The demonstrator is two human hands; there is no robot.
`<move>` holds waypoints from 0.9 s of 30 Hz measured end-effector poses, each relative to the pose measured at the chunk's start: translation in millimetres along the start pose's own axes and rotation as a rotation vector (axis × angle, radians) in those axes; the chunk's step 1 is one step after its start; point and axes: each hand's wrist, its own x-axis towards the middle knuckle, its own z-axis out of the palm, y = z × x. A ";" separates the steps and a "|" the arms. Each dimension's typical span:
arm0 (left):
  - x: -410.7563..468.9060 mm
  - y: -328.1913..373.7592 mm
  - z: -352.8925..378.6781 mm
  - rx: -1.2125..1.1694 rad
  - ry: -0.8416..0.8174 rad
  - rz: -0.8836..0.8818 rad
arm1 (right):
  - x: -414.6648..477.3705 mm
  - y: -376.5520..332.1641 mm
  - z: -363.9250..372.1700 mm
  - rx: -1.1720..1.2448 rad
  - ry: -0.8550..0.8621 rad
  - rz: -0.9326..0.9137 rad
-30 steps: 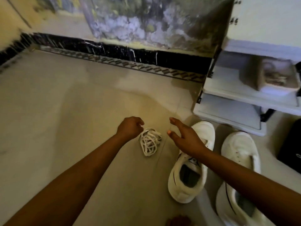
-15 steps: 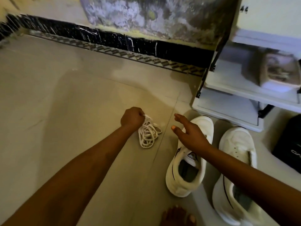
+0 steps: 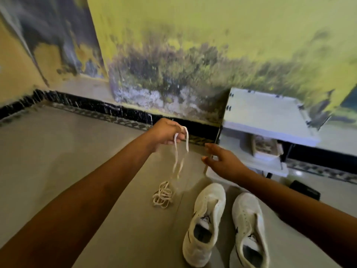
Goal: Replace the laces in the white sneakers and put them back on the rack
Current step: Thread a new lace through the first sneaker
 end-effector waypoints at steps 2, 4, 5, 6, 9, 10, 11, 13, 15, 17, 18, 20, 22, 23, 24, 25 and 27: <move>-15.9 38.8 3.4 0.012 -0.004 0.055 | -2.6 -24.0 -19.7 0.077 0.048 -0.004; -29.9 77.0 10.0 0.046 -0.005 0.096 | -5.4 -41.7 -39.2 0.160 0.084 -0.007; -37.1 93.9 14.1 0.066 -0.007 0.106 | -6.5 -46.7 -47.1 0.203 0.093 -0.011; -44.1 112.8 18.0 0.094 -0.006 0.124 | -9.9 -51.9 -57.9 0.250 0.112 -0.011; -61.0 153.5 26.6 0.144 0.020 0.172 | -21.3 -56.8 -78.0 0.428 0.148 0.010; -65.6 161.1 28.7 0.127 0.030 0.188 | -25.7 -56.7 -81.8 0.485 0.155 0.015; -71.3 167.6 32.0 0.108 0.037 0.209 | -30.6 -55.9 -86.3 0.528 0.160 0.006; -77.4 169.4 37.9 0.074 0.043 0.236 | -38.1 -55.9 -91.2 0.574 0.131 -0.038; -80.3 167.8 46.4 0.088 0.022 0.253 | -43.5 -55.5 -95.1 0.628 0.097 -0.092; -80.4 168.7 51.7 0.107 0.017 0.263 | -45.1 -54.8 -94.4 0.677 0.075 -0.105; -80.2 170.6 52.5 0.081 0.022 0.265 | -45.4 -54.8 -93.3 0.700 0.069 -0.091; -78.9 175.1 54.1 0.007 0.023 0.268 | -44.0 -53.2 -90.8 0.737 0.059 -0.063; -76.4 177.6 56.7 -0.033 0.006 0.266 | -40.9 -51.6 -88.4 0.765 0.046 -0.074; -75.1 178.1 58.1 -0.051 0.000 0.263 | -39.3 -50.9 -87.2 0.771 0.040 -0.079; -73.6 178.5 59.8 -0.073 -0.003 0.260 | -38.4 -49.6 -86.0 0.782 0.029 -0.080; -72.4 179.3 60.0 -0.107 0.002 0.257 | -37.8 -48.0 -84.1 0.794 0.003 -0.078; -69.3 180.8 58.9 -0.213 0.026 0.259 | -37.9 -42.0 -80.8 0.792 -0.085 -0.067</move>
